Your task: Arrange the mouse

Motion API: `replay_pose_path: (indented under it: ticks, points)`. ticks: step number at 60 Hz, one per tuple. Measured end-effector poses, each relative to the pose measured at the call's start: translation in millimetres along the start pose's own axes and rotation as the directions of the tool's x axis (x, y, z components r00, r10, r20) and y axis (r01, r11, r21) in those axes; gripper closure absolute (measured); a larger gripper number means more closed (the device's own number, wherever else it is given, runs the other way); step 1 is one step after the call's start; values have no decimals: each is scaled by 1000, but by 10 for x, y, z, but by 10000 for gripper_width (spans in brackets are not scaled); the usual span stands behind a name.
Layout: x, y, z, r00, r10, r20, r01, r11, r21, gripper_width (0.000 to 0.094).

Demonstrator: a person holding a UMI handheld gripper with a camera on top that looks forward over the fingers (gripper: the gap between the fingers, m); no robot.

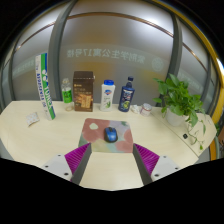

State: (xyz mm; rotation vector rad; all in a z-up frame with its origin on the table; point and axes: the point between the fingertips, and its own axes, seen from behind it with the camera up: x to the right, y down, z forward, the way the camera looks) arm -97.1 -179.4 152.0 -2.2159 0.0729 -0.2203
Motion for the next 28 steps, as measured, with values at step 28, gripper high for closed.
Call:
replay_pose_path:
  ticks: [28]
  points:
    - [-134, 358, -559, 1000, 9, -4, -10, 1000, -21, 85]
